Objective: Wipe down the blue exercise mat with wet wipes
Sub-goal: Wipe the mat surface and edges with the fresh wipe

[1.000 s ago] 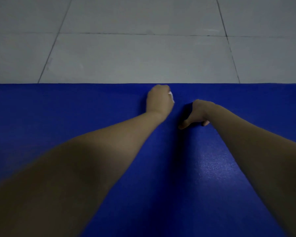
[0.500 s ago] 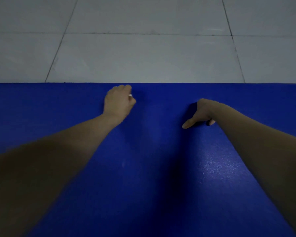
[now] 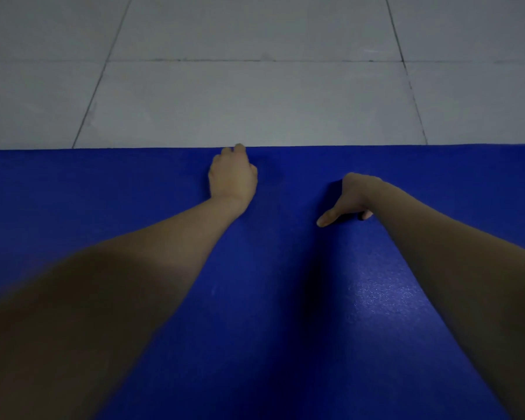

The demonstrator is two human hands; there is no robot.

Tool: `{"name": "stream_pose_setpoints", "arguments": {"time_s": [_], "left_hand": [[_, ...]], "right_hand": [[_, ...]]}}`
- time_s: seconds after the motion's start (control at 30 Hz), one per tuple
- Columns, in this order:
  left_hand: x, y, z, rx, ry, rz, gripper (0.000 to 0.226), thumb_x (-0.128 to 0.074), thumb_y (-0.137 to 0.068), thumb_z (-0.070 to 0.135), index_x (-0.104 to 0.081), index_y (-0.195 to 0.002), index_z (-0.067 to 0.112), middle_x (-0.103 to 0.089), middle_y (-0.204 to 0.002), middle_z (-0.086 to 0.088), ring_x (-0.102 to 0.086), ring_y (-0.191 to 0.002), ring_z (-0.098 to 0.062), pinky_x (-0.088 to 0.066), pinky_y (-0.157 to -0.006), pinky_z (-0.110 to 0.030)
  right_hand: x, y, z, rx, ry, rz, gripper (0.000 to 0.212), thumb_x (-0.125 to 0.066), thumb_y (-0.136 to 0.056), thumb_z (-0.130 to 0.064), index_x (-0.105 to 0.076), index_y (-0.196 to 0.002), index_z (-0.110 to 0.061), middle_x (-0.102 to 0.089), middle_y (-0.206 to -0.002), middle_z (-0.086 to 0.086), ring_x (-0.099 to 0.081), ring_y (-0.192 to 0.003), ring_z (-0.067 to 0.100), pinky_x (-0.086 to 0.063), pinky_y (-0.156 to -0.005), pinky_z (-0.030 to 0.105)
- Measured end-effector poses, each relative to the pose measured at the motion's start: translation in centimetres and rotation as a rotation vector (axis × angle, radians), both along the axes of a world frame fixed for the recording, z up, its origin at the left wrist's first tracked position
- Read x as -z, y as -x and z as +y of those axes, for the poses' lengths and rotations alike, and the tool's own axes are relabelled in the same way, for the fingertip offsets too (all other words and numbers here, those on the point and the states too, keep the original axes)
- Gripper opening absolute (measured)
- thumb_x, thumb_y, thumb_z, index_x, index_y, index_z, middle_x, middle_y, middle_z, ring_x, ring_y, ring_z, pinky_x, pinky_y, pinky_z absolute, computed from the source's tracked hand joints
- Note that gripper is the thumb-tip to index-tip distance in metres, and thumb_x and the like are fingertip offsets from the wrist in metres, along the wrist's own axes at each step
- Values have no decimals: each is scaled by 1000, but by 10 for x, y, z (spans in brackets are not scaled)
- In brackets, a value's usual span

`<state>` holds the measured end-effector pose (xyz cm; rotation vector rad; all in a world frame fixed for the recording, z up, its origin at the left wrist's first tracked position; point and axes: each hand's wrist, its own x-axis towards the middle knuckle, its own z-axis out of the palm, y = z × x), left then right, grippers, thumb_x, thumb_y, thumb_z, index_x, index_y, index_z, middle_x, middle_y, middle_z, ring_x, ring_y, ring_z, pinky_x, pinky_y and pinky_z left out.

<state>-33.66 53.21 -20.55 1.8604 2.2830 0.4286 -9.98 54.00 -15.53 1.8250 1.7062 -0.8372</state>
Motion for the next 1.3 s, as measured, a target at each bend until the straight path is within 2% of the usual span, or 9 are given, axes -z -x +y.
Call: {"name": "stream_pose_setpoints", "arguments": {"time_s": [0.13, 0.33, 0.57, 0.67, 0.87, 0.97, 1.07, 1.17, 1.3], "left_hand": [[-6, -54, -6, 203, 37, -1, 21, -59, -99, 24, -58, -112, 7, -60, -113, -15, -57, -98, -32, -34, -69, -37], [-9, -23, -22, 351, 11, 86, 11, -51, -96, 18, -57, -97, 9, -54, -93, -7, -53, -86, -29, -33, -64, -37], [-6, 93, -35, 35, 65, 92, 13, -56, -91, 18, -55, -89, 5, -58, -91, -14, -49, -75, -29, -34, -59, -37], [-7, 108, -42, -118, 83, 68, 14, -56, -93, 18, -54, -90, 4, -57, -89, -12, -49, -75, -27, -33, -58, -36], [-6, 50, -37, -81, 68, -8, 13, -52, -91, 13, -47, -81, 7, -53, -82, -8, -45, -68, -22, -23, -48, -31], [-6, 4, -35, -9, 55, -48, 10, -51, -90, 14, -46, -83, 9, -58, -89, -10, -50, -74, -27, -29, -56, -34], [-7, -57, -42, 133, 61, -74, 14, -54, -95, 20, -56, -100, 7, -61, -105, -13, -57, -90, -33, -34, -67, -37], [-5, -88, -52, 248, 30, -64, 19, -54, -101, 26, -57, -111, 10, -60, -108, -9, -56, -94, -28, -39, -74, -35], [-4, -50, -56, 337, -12, 7, 11, -50, -98, 22, -52, -93, 13, -56, -91, -5, -53, -81, -24, -36, -70, -33]], "right_hand": [[-1, 0, 0, 20, 12, 11, 97, -93, -47, -63, -43, -111, -12, -58, -96, 6, -72, -81, 28, -59, -88, 46], [-2, 0, -1, 44, 11, 31, 99, -94, -46, -63, -43, -115, -15, -53, -96, 5, -70, -86, 29, -58, -89, 47], [1, -1, -2, 35, 11, 29, 99, -93, -44, -66, -46, -113, -13, -58, -97, 6, -69, -87, 28, -59, -88, 47], [1, 0, -1, 24, 7, 27, 97, -93, -45, -65, -44, -112, -14, -58, -96, 6, -69, -87, 28, -58, -89, 47], [4, 0, 0, 6, 0, 13, 83, -92, -44, -67, -45, -91, -17, -63, -93, 7, -68, -88, 29, -57, -91, 48], [4, 0, 0, -2, -3, 8, 82, -92, -45, -67, -43, -90, -18, -61, -94, 6, -68, -88, 28, -57, -91, 47], [2, -1, 1, -21, -16, 1, 80, -91, -46, -68, -45, -89, -17, -64, -92, 6, -70, -81, 26, -58, -88, 45], [1, 0, 1, -40, -10, -17, 81, -89, -47, -69, -48, -89, -15, -66, -90, 7, -71, -76, 25, -59, -85, 41], [0, 0, 1, -17, -13, 7, 87, -91, -45, -68, -45, -97, -15, -62, -93, 7, -71, -79, 27, -60, -85, 44]]}}
